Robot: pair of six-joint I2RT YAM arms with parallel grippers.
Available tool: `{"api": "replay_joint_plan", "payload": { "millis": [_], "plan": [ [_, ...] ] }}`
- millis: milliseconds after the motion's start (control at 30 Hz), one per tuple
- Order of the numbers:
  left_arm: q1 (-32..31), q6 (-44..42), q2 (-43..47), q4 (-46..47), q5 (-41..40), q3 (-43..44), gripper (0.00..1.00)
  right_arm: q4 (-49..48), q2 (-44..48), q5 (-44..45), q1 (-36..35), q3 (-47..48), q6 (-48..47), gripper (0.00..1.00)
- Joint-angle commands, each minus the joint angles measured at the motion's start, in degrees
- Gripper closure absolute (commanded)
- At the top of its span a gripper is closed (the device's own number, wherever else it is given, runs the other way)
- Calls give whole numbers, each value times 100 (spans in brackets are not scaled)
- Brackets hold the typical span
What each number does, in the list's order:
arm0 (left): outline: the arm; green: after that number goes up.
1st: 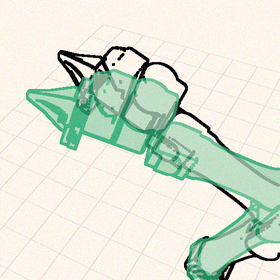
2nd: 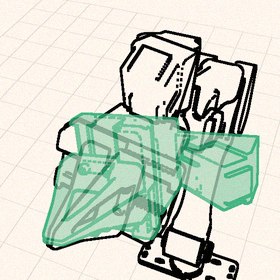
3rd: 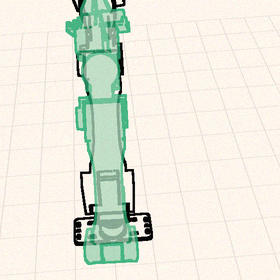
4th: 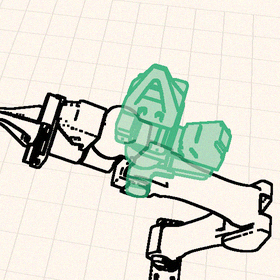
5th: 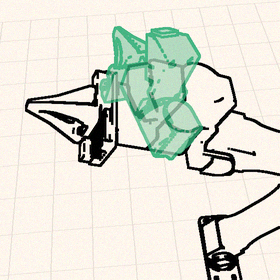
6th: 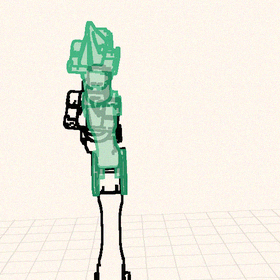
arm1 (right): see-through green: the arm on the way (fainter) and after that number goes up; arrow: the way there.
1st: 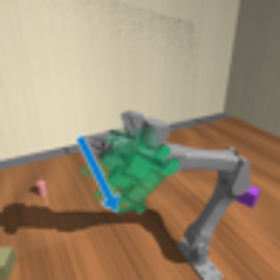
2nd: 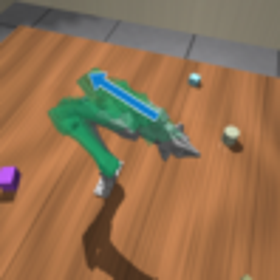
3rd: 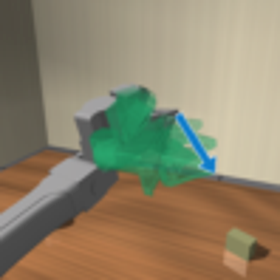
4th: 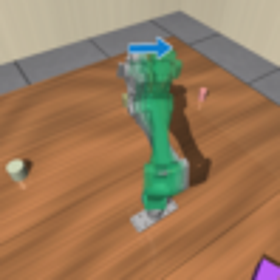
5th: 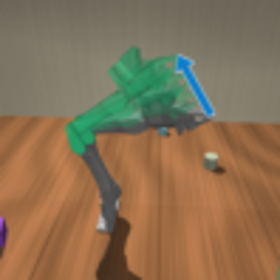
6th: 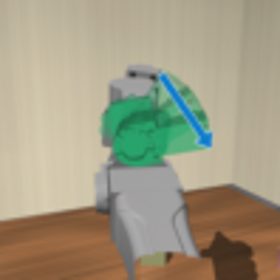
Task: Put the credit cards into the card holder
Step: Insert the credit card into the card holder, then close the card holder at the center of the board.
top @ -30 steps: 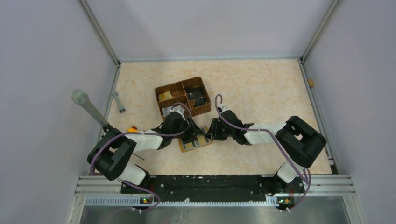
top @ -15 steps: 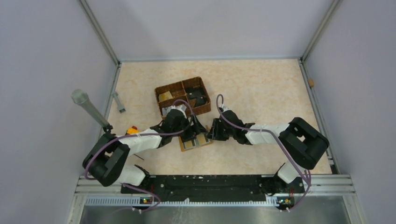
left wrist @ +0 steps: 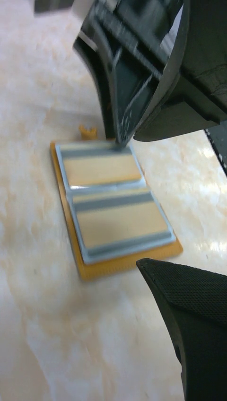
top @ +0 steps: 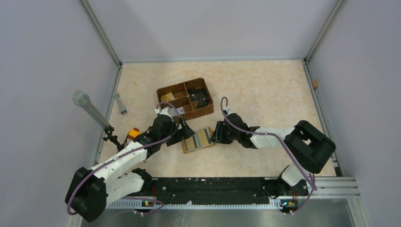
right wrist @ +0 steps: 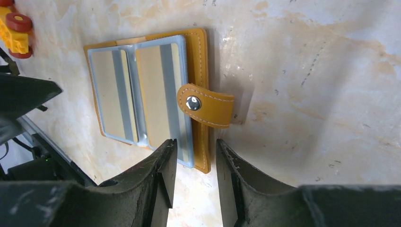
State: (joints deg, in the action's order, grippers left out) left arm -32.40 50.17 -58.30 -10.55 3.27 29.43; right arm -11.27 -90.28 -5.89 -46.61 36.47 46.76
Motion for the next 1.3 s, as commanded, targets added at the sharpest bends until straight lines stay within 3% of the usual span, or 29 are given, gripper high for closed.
{"api": "replay_joint_plan", "payload": {
  "millis": [0, 100, 300, 500, 600, 867, 1033, 1167, 1267],
  "plan": [
    [294, -116, 90, -287, -131, -476, 8, -368, 74, -222, -16, -90, 108, 62],
    [402, -105, 25, -76, 23, -675, 21, -547, 4, -343, -15, -137, 212, 61],
    [450, -67, -241, 400, 260, -902, 31, -845, -1, -448, -15, -190, 288, 61],
    [454, 93, -604, 1008, 890, -1017, 56, -1128, 188, -579, -17, -232, 285, 61],
    [454, 138, -780, 1416, 1087, -1026, 60, -1182, 327, -608, -22, -218, 223, 61],
    [450, 155, -1112, 1905, 1288, -876, 61, -638, 861, -226, -164, 20, -205, 62],
    [450, 150, -1273, 2201, 1524, -784, 59, -502, 713, -203, -290, 237, -439, 62],
    [461, 160, -943, 1879, 1051, -816, 48, -455, 340, -111, -565, 556, -539, 62],
    [493, 251, -576, 1710, 739, -986, 45, -153, 103, 236, -865, 918, -750, 58]
  ]
}}
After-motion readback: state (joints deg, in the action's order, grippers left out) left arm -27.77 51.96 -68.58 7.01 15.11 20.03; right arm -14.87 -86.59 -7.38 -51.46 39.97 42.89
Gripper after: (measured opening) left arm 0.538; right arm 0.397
